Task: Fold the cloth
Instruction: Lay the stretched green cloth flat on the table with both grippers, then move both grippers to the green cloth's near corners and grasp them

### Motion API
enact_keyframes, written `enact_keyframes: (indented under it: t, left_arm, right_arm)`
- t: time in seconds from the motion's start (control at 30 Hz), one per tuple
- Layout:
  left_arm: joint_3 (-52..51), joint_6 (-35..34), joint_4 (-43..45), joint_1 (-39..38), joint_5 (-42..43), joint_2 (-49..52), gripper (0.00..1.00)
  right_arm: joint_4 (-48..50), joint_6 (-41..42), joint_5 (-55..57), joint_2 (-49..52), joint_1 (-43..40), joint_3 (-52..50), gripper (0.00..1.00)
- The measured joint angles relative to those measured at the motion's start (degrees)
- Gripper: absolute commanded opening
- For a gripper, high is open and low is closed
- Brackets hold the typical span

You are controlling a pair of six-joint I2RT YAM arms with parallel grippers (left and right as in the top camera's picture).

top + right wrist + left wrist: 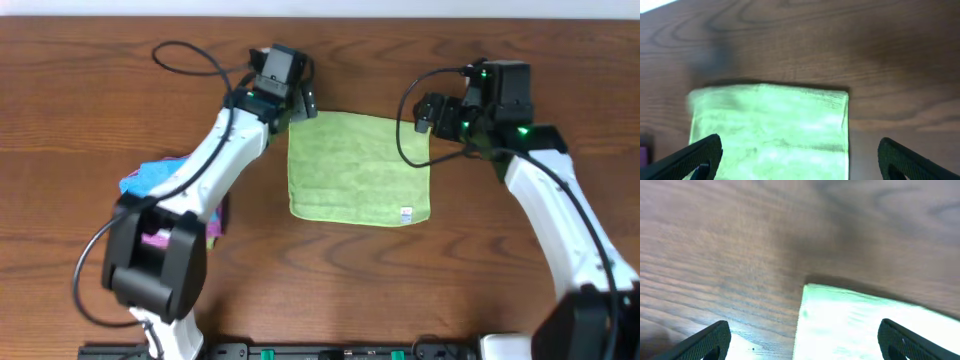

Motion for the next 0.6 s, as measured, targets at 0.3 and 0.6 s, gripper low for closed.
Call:
enact_keyframes:
  t: [0.3,0.6]
  left_arm:
    - [0.42,-0.59,-8.35,-0.04,0.39,-1.57,0.95]
    - [0.42,-7.21,-23.56,-0.20,11.54,-1.73,0.95]
  right_arm:
    - [-12.74,0.22,-0.52,-1.51,0.04,0.11,0.99]
    - [-20.76,-0.20,-0.76,-11.06,-0.37,-4.79,0.99]
